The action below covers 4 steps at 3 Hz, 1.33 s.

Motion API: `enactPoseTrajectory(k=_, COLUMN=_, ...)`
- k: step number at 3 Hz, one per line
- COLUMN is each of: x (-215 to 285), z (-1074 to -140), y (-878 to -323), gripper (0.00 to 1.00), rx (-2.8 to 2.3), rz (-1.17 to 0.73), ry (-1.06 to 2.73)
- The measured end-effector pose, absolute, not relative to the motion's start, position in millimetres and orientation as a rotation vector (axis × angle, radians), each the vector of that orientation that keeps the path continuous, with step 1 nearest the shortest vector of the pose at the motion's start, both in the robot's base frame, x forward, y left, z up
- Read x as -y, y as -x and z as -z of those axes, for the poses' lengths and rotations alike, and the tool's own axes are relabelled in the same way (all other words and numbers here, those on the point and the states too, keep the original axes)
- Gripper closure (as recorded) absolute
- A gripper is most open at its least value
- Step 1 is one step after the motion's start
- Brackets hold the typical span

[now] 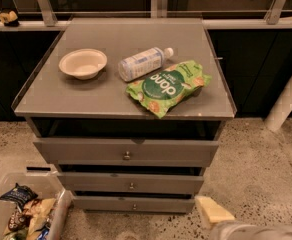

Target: Open top drawer

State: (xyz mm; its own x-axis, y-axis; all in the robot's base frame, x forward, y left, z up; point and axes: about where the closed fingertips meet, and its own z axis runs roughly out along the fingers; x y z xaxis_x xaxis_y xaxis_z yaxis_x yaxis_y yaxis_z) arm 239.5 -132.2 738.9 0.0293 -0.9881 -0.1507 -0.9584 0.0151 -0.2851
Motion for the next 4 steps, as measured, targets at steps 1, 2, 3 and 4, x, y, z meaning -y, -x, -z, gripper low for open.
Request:
enactPoseTrajectory(k=1, x=119, z=-738, y=-246, gripper=0.00, rx=-2.025, rz=0.142, ry=1.960)
enactPoseTrajectory(k=2, x=125, z=-736, y=-250, gripper=0.00, rx=-1.987, rz=0.067, ry=1.939)
enactPoseTrajectory(k=3, x=142, z=-734, y=-284, gripper=0.00, rx=-1.868, rz=-0.055, ry=1.883)
enactPoseTrajectory(k=4, x=159, z=-727, y=-327, gripper=0.00, rx=-1.766, rz=-0.101, ry=1.901)
